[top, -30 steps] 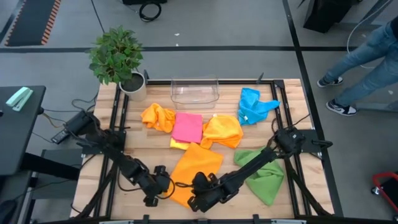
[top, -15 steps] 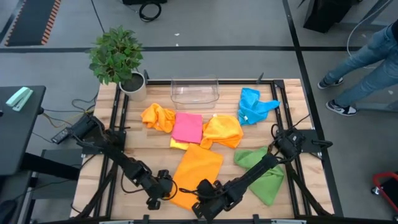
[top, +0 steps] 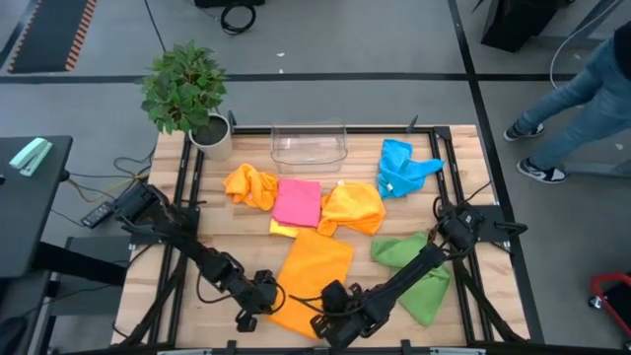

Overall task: Fold microfiber towels
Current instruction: Fold the bottom orange microfiber cloth

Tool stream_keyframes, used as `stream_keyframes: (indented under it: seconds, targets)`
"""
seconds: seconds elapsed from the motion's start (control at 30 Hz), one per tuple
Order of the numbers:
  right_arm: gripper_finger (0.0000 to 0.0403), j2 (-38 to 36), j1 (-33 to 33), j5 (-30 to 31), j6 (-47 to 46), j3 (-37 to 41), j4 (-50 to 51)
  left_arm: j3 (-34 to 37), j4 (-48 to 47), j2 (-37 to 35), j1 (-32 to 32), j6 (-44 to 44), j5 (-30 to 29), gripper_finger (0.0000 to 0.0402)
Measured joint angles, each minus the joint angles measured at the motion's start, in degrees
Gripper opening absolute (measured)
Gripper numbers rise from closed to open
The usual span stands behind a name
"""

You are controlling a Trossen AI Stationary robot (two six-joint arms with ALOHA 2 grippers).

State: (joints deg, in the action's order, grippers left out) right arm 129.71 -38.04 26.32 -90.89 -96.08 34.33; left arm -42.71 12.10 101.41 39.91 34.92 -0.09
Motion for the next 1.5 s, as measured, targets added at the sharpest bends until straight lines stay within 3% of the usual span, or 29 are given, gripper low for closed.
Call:
stream_keyframes:
  seconds: [0.2, 0.37, 0.47, 0.63, 0.77, 0.83, 0.9, 1.0, 1.07, 1.13, 1.27, 1.5]
  targets:
    - [0.0003, -0.2, 2.9, -4.2, -3.4, 1.3, 5.8, 0.0, 0.3, 0.0, -0.6, -0.1, -0.1, 0.0006]
    - [0.0003, -0.6, 6.8, -7.3, -0.1, 2.4, 7.5, 0.0, 1.4, 0.0, -1.9, 0.7, -0.3, 0.0006]
    - [0.0003, -1.0, 8.6, -6.3, 4.3, 2.2, 7.9, 0.1, 6.5, 0.0, -2.3, 1.9, -0.1, 0.0007]
    - [0.0003, -3.0, 10.8, -6.7, 10.6, 1.5, 9.9, 0.0, 16.1, -2.0, -5.2, 0.9, 4.6, 0.0005]
    - [0.0003, -7.8, 10.0, -6.9, 10.7, 1.1, 10.6, 0.0, 15.7, -8.3, -9.7, 0.1, 12.7, 0.0031]
    - [0.0003, -9.5, 8.6, -6.2, 8.1, 1.1, 10.1, 0.0, 13.0, -12.9, -12.1, -1.2, 13.3, 0.0040]
    - [0.0003, -10.3, 6.7, -4.0, 5.2, 1.1, 6.7, -0.1, 6.7, -17.8, -14.2, -5.6, 10.1, 0.0039]
    - [0.0003, -8.5, 3.9, -0.1, 3.0, 0.9, -1.5, -0.1, -5.4, -22.2, -17.1, -14.4, -1.6, 0.0017]
    - [0.0003, -5.2, 3.2, -0.1, 1.9, 1.0, -4.7, 0.0, -8.1, -21.4, -19.7, -19.6, -4.0, 0.0007]
    - [0.0003, -2.4, 3.2, -1.1, 0.3, 1.2, -5.5, -0.1, -5.2, -18.3, -22.7, -22.1, -0.6, 0.0008]
    - [0.0003, -0.4, 3.3, -2.0, -3.6, 1.1, -5.5, 0.0, -5.5, -10.3, -25.7, -22.1, 1.2, 0.0006]
    - [0.0003, -0.3, 2.9, -5.2, -4.9, 1.1, -4.3, -0.4, -1.8, 0.5, -25.2, -20.0, 1.6, 0.0004]
